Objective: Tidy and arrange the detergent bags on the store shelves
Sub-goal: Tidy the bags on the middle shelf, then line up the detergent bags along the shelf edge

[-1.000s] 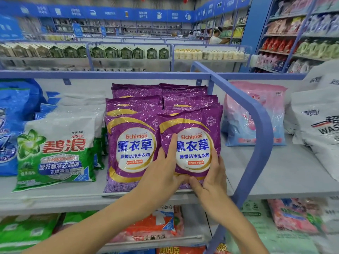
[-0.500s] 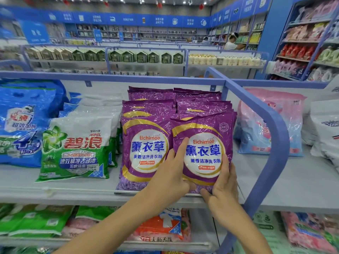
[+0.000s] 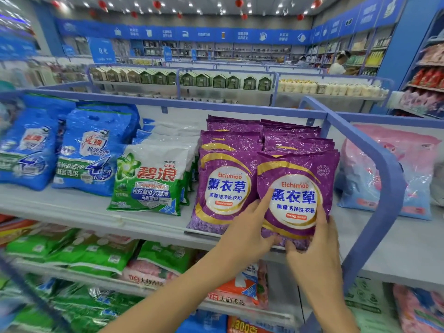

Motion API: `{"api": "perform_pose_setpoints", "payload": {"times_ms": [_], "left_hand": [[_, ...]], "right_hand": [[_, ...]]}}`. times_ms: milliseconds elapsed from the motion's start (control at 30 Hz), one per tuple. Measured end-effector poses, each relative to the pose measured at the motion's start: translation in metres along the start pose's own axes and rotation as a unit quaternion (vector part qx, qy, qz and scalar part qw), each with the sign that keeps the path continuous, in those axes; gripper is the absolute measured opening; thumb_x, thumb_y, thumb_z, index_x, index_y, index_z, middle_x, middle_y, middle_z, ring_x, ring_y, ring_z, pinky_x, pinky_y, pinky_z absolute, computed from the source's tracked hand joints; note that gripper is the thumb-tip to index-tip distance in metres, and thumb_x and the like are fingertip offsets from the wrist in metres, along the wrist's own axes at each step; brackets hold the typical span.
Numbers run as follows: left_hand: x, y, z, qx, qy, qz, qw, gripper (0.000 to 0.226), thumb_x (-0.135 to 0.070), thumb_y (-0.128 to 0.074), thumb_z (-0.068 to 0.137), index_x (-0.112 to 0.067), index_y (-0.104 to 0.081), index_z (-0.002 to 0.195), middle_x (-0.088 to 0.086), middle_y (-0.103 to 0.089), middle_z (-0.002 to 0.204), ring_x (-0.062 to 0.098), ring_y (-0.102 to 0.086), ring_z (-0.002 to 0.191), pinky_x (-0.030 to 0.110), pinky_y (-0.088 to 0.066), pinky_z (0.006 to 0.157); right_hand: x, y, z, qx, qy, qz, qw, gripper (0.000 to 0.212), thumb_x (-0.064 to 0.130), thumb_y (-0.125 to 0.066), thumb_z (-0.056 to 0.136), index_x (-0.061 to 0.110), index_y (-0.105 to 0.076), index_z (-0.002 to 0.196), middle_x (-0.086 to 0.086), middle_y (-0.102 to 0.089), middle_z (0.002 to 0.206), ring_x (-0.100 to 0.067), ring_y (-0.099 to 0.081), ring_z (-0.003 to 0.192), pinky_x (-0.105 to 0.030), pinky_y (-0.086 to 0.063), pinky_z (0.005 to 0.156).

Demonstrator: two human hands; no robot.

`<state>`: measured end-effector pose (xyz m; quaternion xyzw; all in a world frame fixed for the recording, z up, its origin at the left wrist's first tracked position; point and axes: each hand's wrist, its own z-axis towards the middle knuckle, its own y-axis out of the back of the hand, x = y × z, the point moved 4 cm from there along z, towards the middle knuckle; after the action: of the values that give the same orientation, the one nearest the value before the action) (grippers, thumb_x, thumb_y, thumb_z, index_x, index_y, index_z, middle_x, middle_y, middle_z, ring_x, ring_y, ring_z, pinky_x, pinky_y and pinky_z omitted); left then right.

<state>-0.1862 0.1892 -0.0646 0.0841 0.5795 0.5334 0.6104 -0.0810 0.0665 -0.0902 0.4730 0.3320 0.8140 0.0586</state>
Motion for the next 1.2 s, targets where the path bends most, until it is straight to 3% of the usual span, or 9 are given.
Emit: {"api": "perform_pose_setpoints", "payload": {"times_ms": [133, 233, 333, 433, 567, 733, 933, 1200], "left_hand": [[0.004, 0.008, -0.025, -0.001, -0.024, 0.025, 0.999, 0.082, -0.028, -0.064, 0.098, -0.03, -0.015, 0.163, 0.002, -0.025, 0.168, 0.018, -0.024, 0.154, 0.037, -0.03, 0.123], [0.013, 0.027, -0.048, -0.016, -0.046, 0.04, 0.998, 0.066, -0.025, -0.06, 0.1, -0.021, -0.032, 0.16, 0.0, -0.035, 0.163, 0.013, -0.029, 0.151, 0.021, -0.022, 0.12], [0.032, 0.053, -0.077, -0.043, -0.047, 0.062, 0.996, 0.057, -0.024, -0.059, 0.1, -0.018, -0.043, 0.154, -0.001, -0.046, 0.156, 0.012, -0.036, 0.145, 0.013, -0.02, 0.113], [0.064, 0.086, -0.11, -0.072, -0.028, 0.079, 0.994, 0.053, -0.023, -0.058, 0.1, -0.017, -0.047, 0.152, 0.0, -0.049, 0.152, 0.014, -0.038, 0.143, 0.02, -0.028, 0.116], [0.122, 0.134, -0.166, -0.093, 0.022, 0.124, 0.988, 0.054, -0.025, -0.059, 0.1, -0.015, -0.045, 0.152, 0.0, -0.048, 0.153, 0.018, -0.038, 0.144, 0.037, -0.035, 0.119], [0.194, 0.193, -0.248, -0.089, 0.095, 0.165, 0.978, 0.056, -0.031, -0.058, 0.101, -0.018, -0.044, 0.153, 0.001, -0.044, 0.158, 0.022, -0.032, 0.149, 0.038, -0.029, 0.123], [0.252, 0.254, -0.325, -0.085, 0.159, 0.177, 0.968, 0.055, -0.031, -0.058, 0.101, -0.013, -0.046, 0.152, 0.005, -0.044, 0.156, 0.025, -0.034, 0.148, 0.039, -0.027, 0.123], [0.323, 0.299, -0.356, -0.09, 0.238, 0.175, 0.951, 0.053, -0.028, -0.056, 0.102, -0.007, -0.047, 0.15, 0.009, -0.049, 0.152, 0.027, -0.038, 0.145, 0.039, -0.03, 0.12]], "right_hand": [[0.017, 0.005, -0.013, -0.012, 0.007, -0.05, 0.999, 0.096, 0.016, -0.076, 0.086, 0.025, -0.018, 0.162, -0.01, -0.017, 0.167, -0.035, -0.024, 0.151, -0.052, -0.04, 0.111], [0.027, 0.002, -0.029, -0.025, 0.024, -0.087, 0.996, 0.089, 0.018, -0.073, 0.087, 0.02, -0.023, 0.161, -0.01, -0.014, 0.168, -0.035, -0.021, 0.152, -0.055, -0.04, 0.11], [0.038, -0.008, -0.05, -0.02, 0.031, -0.111, 0.993, 0.079, 0.02, -0.068, 0.092, 0.017, -0.028, 0.16, -0.008, -0.009, 0.171, -0.03, -0.012, 0.156, -0.052, -0.03, 0.118], [0.051, -0.028, -0.077, 0.012, 0.038, -0.105, 0.994, 0.073, 0.025, -0.063, 0.097, 0.018, -0.027, 0.161, -0.003, -0.008, 0.172, -0.023, -0.007, 0.158, -0.045, -0.019, 0.124], [0.081, -0.068, -0.123, 0.058, 0.046, -0.08, 0.994, 0.068, 0.027, -0.061, 0.099, 0.018, -0.031, 0.16, -0.001, -0.019, 0.17, -0.019, -0.011, 0.157, -0.04, -0.017, 0.126], [0.133, -0.133, -0.192, 0.125, 0.07, -0.079, 0.986, 0.063, 0.032, -0.06, 0.101, 0.014, -0.036, 0.157, -0.004, -0.029, 0.166, -0.022, -0.019, 0.156, -0.039, -0.018, 0.126], [0.184, -0.201, -0.257, 0.215, 0.071, -0.09, 0.97, 0.063, 0.04, -0.051, 0.104, 0.014, -0.032, 0.159, -0.002, -0.028, 0.167, -0.02, -0.018, 0.156, -0.036, -0.014, 0.127], [0.222, -0.277, -0.29, 0.288, 0.082, -0.102, 0.949, 0.057, 0.042, -0.052, 0.103, 0.014, -0.042, 0.152, -0.005, -0.042, 0.158, -0.022, -0.035, 0.146, -0.036, -0.028, 0.119]]}}
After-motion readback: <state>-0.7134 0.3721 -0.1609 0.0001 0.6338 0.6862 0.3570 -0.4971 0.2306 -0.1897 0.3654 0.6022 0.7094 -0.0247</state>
